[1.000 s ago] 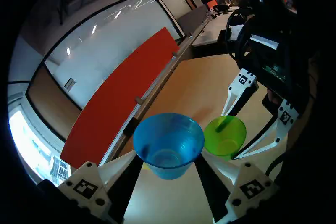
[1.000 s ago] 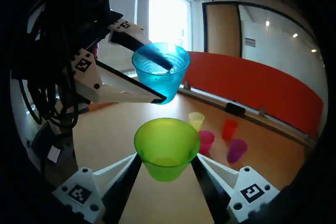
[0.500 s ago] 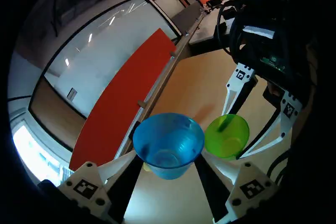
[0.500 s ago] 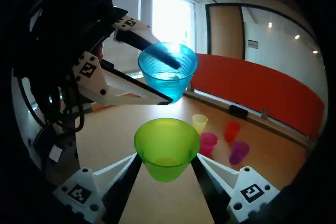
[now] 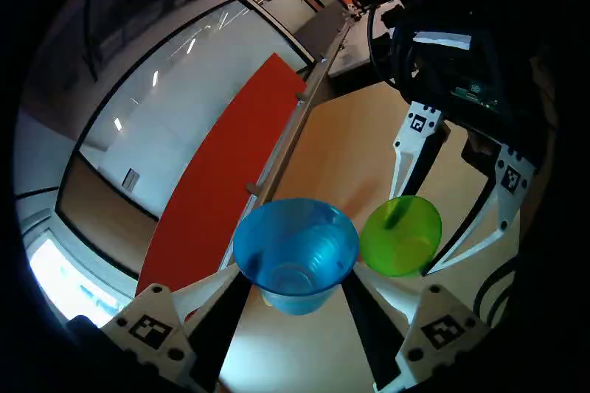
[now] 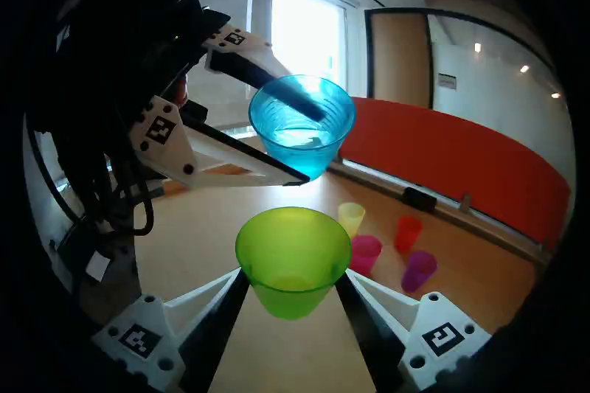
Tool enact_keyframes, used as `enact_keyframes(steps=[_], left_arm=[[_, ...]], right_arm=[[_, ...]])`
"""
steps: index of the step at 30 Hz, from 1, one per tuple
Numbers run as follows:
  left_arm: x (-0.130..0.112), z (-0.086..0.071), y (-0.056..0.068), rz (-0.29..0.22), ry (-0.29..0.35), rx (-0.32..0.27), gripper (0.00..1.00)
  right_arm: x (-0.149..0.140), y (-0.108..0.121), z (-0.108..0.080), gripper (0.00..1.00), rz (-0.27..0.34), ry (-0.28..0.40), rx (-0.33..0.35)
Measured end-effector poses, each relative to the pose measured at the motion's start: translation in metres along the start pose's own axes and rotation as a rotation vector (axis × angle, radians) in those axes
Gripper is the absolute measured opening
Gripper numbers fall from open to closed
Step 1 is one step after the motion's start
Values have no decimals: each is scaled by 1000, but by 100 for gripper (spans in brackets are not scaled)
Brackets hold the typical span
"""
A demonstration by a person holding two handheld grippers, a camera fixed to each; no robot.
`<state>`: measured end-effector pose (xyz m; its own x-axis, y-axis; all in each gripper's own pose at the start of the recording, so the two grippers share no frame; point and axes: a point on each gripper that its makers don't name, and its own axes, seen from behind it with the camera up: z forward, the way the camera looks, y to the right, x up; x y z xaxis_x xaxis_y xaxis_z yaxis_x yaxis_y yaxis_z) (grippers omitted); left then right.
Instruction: Pour water
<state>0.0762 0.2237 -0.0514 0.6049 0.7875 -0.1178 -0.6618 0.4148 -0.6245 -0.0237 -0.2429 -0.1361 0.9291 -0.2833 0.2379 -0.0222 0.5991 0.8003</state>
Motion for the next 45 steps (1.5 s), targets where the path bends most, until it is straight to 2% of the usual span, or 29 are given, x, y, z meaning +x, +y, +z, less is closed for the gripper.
enact_keyframes(steps=[6, 15, 45], left_arm=[[3, 0, -1, 38, 3, 13, 79], [5, 1, -2, 61, 6, 24, 79], [10, 4, -5, 201, 0, 51, 79]], right_arm=[[2, 1, 1, 86, -7, 3, 2], [2, 3, 2, 86, -13, 2, 3], [4, 6, 6, 86, -20, 1, 7]])
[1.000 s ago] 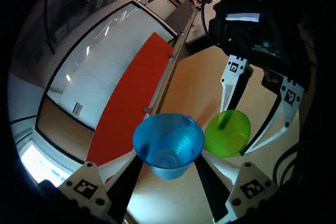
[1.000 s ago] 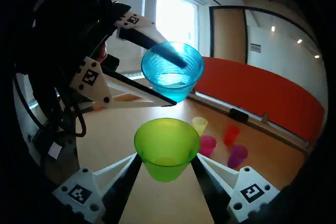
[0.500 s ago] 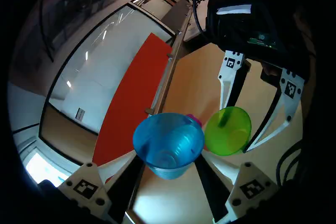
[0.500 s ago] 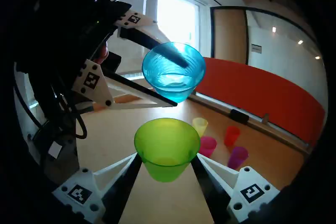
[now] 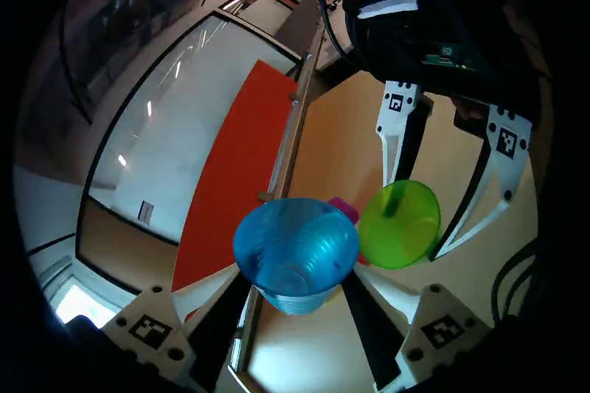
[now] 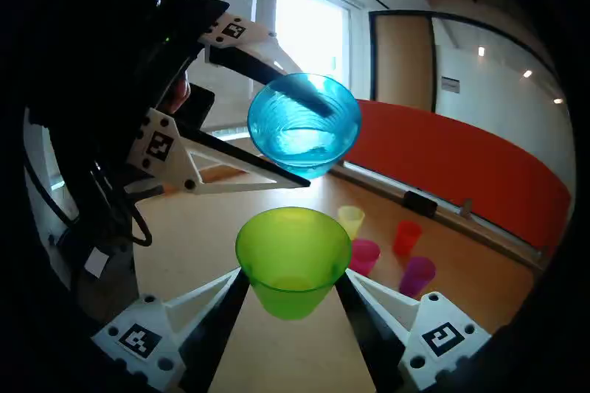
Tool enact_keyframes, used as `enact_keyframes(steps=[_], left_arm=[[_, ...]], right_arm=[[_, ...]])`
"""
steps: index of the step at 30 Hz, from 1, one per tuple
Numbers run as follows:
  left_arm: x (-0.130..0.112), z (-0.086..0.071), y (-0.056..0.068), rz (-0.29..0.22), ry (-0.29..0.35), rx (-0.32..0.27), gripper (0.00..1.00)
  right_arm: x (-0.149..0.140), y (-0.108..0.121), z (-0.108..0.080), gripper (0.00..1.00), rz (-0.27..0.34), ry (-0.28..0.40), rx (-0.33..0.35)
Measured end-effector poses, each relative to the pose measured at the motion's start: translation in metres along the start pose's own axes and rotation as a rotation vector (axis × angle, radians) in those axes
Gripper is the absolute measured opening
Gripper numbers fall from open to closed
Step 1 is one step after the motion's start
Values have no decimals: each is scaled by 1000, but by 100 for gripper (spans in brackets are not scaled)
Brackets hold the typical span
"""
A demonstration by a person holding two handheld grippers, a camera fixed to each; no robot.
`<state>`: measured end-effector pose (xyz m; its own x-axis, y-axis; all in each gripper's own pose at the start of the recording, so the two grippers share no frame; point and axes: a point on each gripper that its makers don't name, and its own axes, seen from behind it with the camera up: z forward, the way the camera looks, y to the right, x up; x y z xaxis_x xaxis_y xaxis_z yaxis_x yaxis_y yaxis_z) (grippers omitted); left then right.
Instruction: Pour water
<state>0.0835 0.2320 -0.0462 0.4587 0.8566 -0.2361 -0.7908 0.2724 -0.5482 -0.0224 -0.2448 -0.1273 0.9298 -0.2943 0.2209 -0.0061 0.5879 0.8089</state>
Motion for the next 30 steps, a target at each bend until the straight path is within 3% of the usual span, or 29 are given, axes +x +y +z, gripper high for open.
enact_keyframes(steps=[30], left_arm=[[6, 3, -3, 109, 2, 19, 79]], right_arm=[[-1, 3, 0, 85, -12, -1, 0]])
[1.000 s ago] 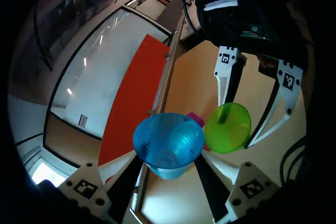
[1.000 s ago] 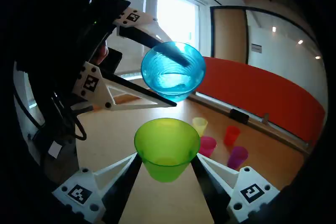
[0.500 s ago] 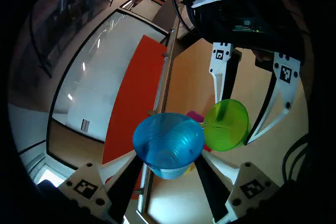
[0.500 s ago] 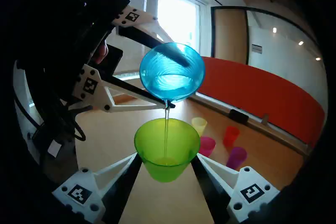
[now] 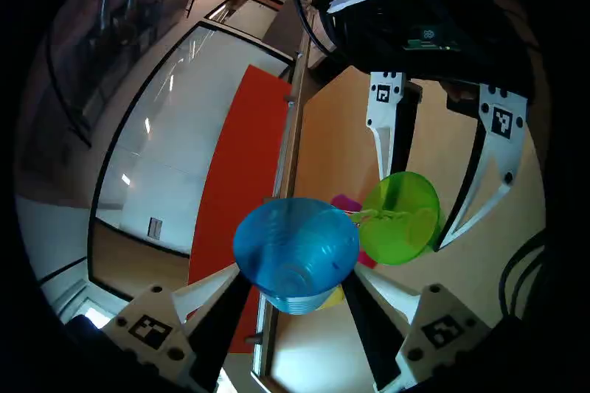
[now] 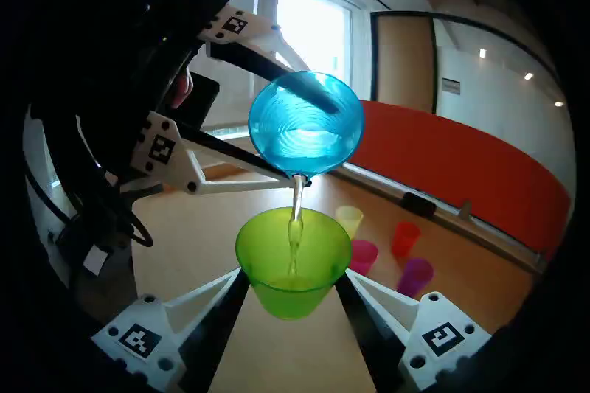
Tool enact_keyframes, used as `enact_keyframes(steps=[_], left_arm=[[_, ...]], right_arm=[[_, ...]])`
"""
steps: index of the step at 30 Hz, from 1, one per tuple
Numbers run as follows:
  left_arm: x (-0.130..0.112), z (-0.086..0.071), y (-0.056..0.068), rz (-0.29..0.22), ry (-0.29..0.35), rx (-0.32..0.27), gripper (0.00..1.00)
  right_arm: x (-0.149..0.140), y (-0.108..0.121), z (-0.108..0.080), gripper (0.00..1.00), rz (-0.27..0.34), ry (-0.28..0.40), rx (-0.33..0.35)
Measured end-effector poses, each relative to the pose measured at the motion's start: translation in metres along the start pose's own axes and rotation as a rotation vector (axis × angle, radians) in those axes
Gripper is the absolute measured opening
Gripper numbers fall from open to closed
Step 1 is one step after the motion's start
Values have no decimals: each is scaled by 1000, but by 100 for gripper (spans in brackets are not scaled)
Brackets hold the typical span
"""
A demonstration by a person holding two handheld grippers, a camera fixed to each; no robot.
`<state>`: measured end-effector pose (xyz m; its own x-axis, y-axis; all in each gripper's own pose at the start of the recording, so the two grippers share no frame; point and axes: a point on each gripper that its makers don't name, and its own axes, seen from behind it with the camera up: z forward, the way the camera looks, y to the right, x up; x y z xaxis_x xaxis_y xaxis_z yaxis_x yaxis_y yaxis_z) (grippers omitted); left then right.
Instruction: Pour water
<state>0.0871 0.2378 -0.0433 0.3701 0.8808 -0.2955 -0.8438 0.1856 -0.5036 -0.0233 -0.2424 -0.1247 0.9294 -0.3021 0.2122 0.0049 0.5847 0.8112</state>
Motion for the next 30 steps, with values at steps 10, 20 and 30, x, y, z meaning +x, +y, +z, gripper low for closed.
enact_keyframes(steps=[10, 20, 30], left_arm=[[2, 2, -2, 27, 3, 7, 79], [4, 0, -7, 46, 5, 20, 79], [5, 1, -7, 82, 7, 24, 79]], right_arm=[[1, 1, -1, 86, -2, 1, -1], [1, 2, -1, 85, -6, 2, -2], [1, 3, -2, 86, -5, 2, -4]])
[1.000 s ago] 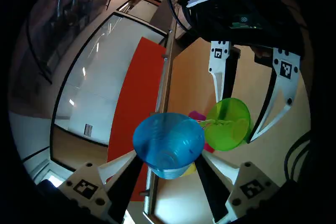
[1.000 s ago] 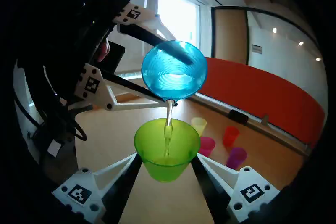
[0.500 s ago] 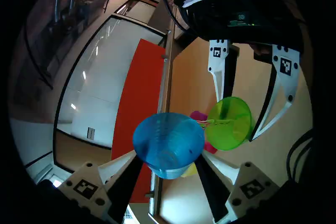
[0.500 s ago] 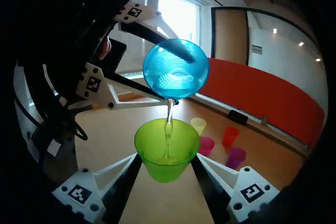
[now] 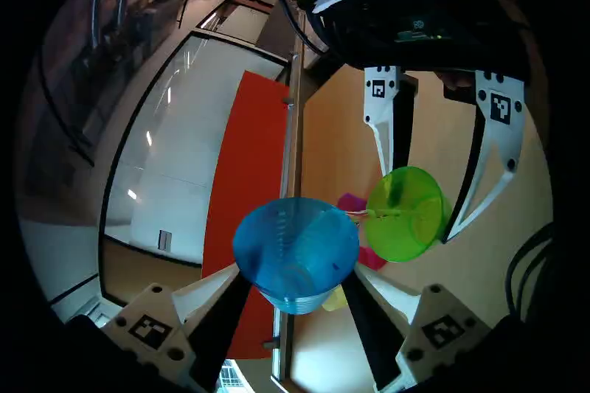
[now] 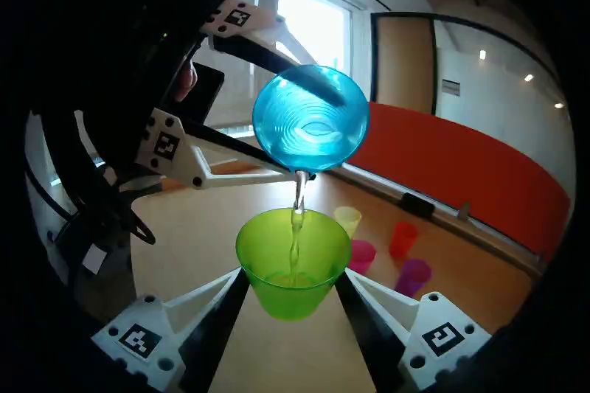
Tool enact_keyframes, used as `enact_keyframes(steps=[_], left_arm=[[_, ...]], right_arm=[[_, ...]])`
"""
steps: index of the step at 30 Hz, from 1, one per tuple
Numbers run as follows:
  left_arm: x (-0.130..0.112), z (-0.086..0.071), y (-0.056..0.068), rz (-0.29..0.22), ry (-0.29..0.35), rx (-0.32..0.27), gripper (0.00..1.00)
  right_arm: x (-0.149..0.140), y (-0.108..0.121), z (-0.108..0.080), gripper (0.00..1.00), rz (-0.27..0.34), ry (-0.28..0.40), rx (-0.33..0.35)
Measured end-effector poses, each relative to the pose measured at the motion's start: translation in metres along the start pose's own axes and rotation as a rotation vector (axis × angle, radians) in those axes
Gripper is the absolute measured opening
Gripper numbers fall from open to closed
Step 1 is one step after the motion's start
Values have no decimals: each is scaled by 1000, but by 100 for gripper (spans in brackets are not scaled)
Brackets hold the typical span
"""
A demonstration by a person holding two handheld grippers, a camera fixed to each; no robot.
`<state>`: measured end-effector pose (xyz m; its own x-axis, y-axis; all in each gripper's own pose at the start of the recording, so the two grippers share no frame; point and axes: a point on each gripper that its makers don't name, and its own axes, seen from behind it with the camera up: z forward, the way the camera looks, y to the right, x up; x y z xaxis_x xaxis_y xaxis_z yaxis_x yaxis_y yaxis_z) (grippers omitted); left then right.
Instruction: Pour water
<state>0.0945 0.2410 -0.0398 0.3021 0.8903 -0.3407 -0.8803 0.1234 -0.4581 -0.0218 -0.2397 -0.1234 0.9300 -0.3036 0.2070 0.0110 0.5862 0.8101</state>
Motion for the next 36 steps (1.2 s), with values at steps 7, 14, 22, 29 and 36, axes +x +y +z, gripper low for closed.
enact_keyframes(steps=[7, 14, 22, 29, 36], left_arm=[[1, 1, -1, 3, 2, 1, 79], [0, 1, -6, 30, -2, 12, 79], [0, 1, -8, 60, 1, 24, 79], [1, 2, -9, 85, 3, 34, 79], [3, 1, -10, 102, 5, 44, 79]], right_arm=[[0, 1, 1, 86, 0, 0, -4], [0, 1, 1, 85, 0, 0, -4], [1, -1, 0, 86, -1, 1, -4], [1, -1, -1, 85, -2, 1, -5], [1, -1, -2, 85, -3, 2, -6]])
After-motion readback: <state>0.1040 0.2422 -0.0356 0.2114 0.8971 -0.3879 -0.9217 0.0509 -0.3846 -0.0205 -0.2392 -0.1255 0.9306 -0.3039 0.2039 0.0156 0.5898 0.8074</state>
